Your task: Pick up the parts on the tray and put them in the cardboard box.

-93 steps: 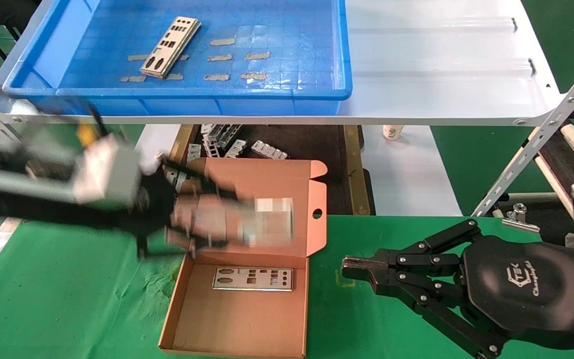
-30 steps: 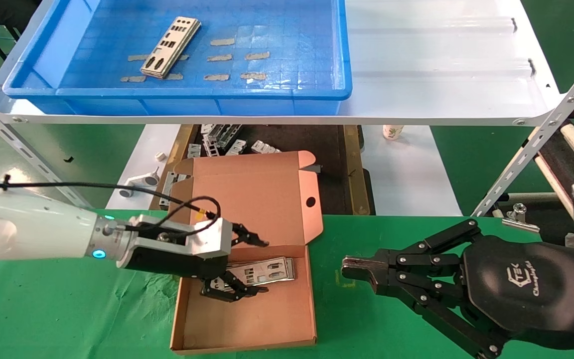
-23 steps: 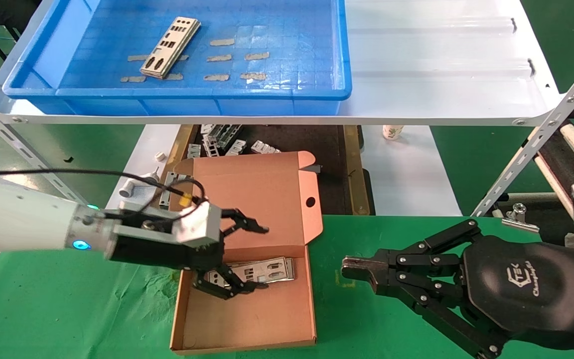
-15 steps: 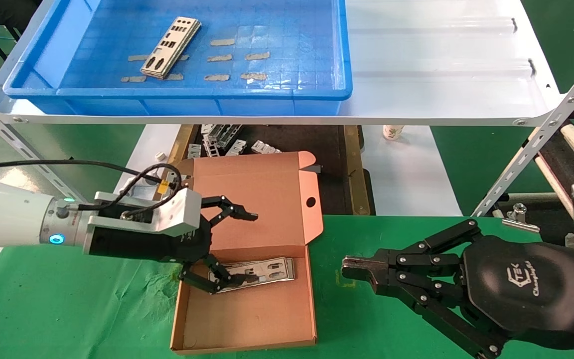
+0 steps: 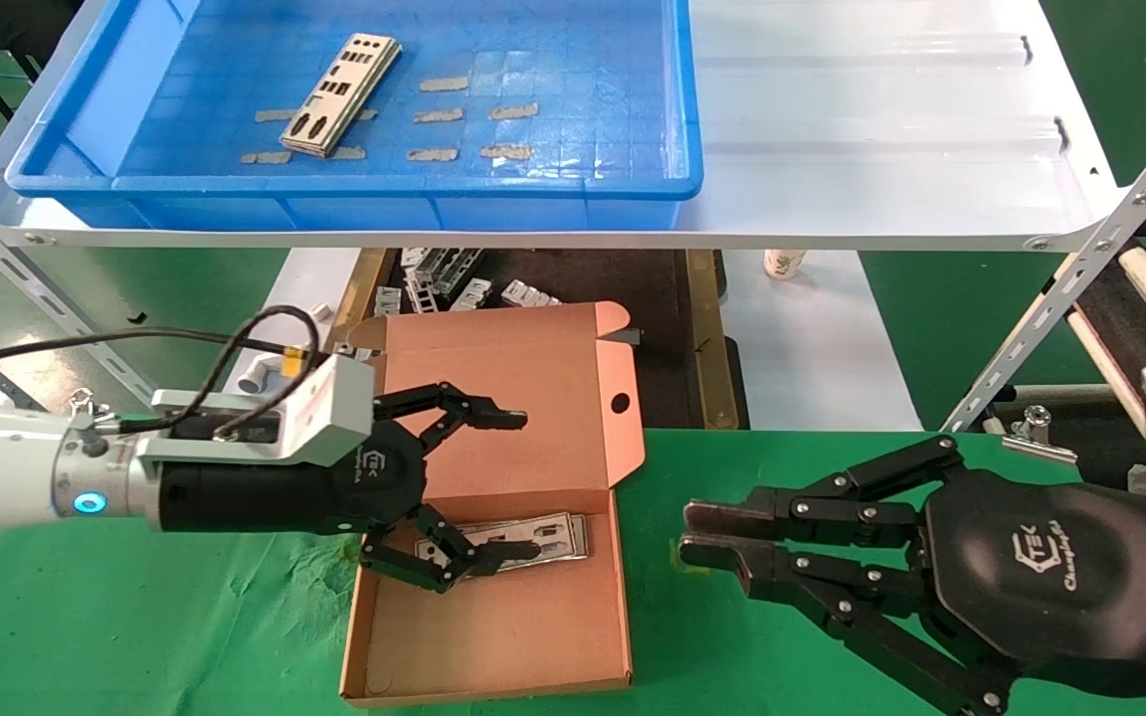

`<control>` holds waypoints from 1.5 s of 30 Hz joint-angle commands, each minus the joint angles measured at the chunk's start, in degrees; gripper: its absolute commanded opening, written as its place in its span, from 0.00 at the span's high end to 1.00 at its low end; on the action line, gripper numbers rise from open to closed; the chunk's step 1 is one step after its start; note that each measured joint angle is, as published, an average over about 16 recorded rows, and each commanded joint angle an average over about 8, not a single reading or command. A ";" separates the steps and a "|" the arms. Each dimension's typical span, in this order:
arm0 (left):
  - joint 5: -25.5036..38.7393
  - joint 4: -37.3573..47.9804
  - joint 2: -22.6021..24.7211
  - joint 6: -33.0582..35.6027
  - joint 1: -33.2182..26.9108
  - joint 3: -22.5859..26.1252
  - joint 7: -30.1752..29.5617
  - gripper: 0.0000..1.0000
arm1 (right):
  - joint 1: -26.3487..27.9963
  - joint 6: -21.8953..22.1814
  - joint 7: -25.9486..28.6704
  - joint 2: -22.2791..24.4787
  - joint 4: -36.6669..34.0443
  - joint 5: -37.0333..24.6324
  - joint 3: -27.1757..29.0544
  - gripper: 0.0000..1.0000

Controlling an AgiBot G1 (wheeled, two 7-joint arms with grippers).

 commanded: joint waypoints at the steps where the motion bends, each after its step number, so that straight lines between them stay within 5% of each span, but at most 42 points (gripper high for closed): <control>1: -0.47 -2.35 -0.97 -0.19 1.19 -1.40 -1.51 0.00 | 0.00 0.00 0.00 0.00 0.00 0.00 0.00 0.00; 45: -10.31 -51.74 -21.31 -4.18 26.29 -30.85 -32.90 0.00 | 0.01 0.04 -0.05 0.04 -0.01 0.07 -0.08 0.00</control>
